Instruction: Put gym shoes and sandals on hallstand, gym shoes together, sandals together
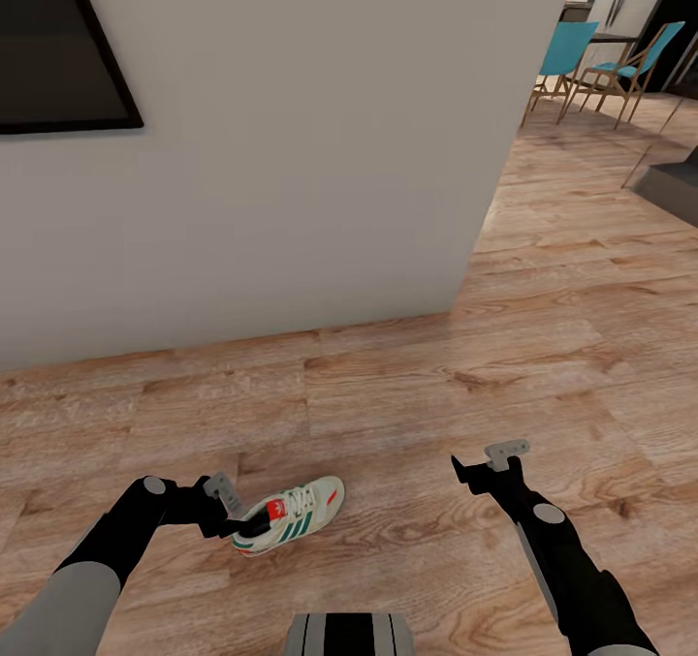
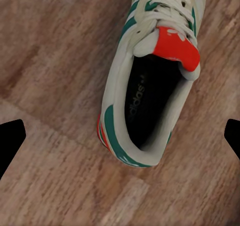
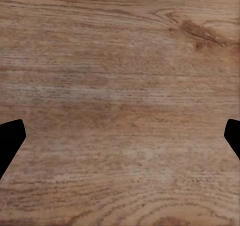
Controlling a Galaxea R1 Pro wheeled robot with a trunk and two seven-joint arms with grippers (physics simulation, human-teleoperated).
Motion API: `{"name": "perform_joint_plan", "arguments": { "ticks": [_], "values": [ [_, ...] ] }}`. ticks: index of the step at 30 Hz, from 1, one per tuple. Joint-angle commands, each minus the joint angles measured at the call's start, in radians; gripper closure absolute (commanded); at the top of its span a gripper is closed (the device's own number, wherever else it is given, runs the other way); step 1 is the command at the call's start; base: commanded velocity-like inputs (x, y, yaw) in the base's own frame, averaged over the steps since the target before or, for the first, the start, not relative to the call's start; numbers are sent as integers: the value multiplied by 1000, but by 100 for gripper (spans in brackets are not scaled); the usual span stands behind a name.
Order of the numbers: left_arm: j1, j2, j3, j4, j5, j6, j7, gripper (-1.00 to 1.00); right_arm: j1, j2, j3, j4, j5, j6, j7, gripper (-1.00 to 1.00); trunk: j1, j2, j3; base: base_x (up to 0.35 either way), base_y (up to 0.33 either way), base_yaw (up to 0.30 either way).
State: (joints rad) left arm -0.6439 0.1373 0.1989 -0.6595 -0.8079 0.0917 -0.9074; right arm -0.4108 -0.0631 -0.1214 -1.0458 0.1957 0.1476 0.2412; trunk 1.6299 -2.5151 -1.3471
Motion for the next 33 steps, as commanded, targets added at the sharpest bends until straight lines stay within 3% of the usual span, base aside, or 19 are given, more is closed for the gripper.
{"name": "perform_joint_plan", "arguments": {
  "ticks": [1, 33],
  "values": [
    [0, 0, 4, -2, -2, 9, -7, -100, 0, 0, -3, -2, 10, 4, 7, -100, 0, 0, -1, 31, 1, 0],
    [0, -2, 5, -1, -3, 10, -6, -100, 0, 0, -3, -5, 10, 4, 7, -100, 0, 0, -1, 18, 0, 0]
  ]
}}
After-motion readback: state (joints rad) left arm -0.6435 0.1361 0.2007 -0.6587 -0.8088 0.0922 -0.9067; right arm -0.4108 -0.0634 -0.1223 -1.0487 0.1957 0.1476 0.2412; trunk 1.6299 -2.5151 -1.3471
